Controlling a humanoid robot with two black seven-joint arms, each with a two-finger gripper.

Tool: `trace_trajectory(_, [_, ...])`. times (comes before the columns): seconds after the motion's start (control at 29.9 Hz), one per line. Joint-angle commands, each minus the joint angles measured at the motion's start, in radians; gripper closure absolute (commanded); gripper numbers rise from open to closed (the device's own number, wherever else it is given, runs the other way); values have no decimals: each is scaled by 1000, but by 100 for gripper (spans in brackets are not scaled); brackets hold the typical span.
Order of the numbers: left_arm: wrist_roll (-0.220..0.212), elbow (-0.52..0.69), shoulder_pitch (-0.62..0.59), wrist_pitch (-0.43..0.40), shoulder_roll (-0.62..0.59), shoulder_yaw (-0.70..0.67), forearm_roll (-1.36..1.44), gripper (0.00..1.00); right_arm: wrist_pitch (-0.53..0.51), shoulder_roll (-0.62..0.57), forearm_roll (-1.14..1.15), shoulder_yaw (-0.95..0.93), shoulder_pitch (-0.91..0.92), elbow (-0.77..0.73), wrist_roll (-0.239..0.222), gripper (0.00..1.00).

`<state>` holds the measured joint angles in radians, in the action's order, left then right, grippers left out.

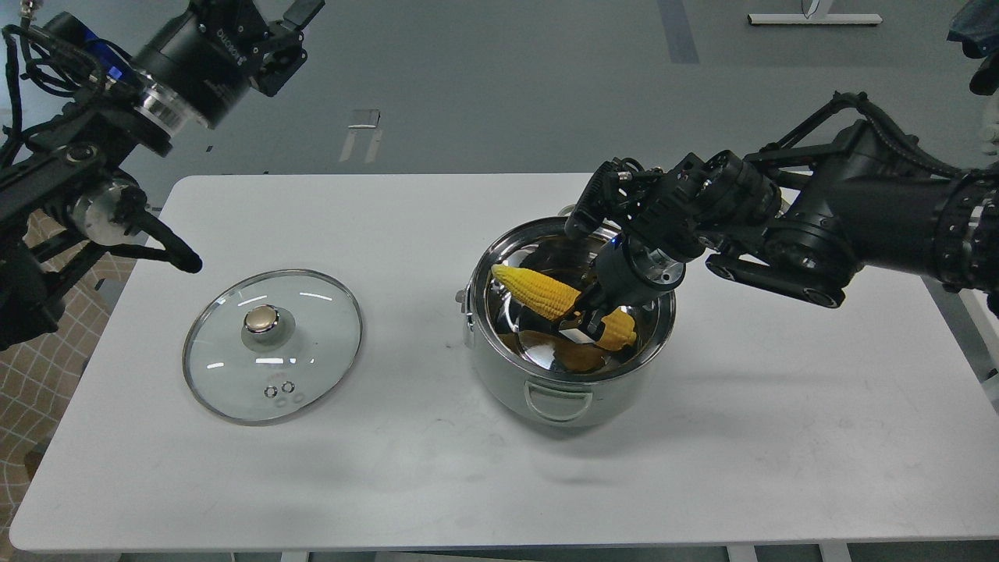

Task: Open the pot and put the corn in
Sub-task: 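Release the corn into the pot and raise the right gripper away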

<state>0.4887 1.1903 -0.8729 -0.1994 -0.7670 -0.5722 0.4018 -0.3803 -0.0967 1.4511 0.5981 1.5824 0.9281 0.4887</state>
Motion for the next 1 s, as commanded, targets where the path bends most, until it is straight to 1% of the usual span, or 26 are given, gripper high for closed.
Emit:
trace_trajectory(0.0, [0,0,0,0,0,0,0,8,1,0,-4,0,-1,0,0,31])
trace_trajectory(0.07, [0,0,0,0,0,0,0,8,0,-2,-5,-1,-1,1,0,29])
trace_trajectory(0.1, [0,0,0,0,0,0,0,8,0,-3,-6,-3,1,1,0,26])
trace_trajectory(0.23, [0,-1,0,0,0,0,0,8,1,-11,-9,-18,16,1,0,25])
trace_trajectory(0.27, [0,0,0,0,0,0,0,8,3,-24,-24,-47,31,0,0,23])
trace_trajectory(0.33, [0,-1,0,0,-2,-2,2,7,1,-58,-87,-104,76,-5,0,20])
trace_trajectory(0.43, [0,-1,0,0,0,0,5,4,1,-101,-217,-156,131,-37,0,12])
trace_trajectory(0.47, [0,-3,2,2,2,0,6,4,1,-119,-291,-178,148,-64,0,5])
trace_trajectory(0.57, [0,-11,6,2,11,3,8,3,3,-161,-459,-240,140,-168,0,1])
trace_trajectory(0.64, [0,-15,8,2,23,3,8,3,3,-181,-524,-271,127,-208,0,0])
trace_trajectory(0.7, [0,-24,9,2,46,5,9,3,4,-205,-666,-355,40,-277,0,0])
trace_trajectory(0.74, [0,-27,9,2,52,5,11,3,8,-207,-701,-385,12,-294,0,0])
trace_trajectory(0.77, [0,-43,14,2,67,5,11,3,27,-209,-769,-459,-45,-326,0,0])
trace_trajectory(0.84, [0,-67,23,2,86,5,11,3,63,-209,-826,-538,-112,-351,0,0])
trace_trajectory(0.87, [0,-92,29,2,107,3,11,3,87,-207,-865,-610,-184,-365,0,0])
trace_trajectory(0.97, [0,-187,46,-1,172,6,6,3,89,-207,-891,-826,-353,-367,0,0])
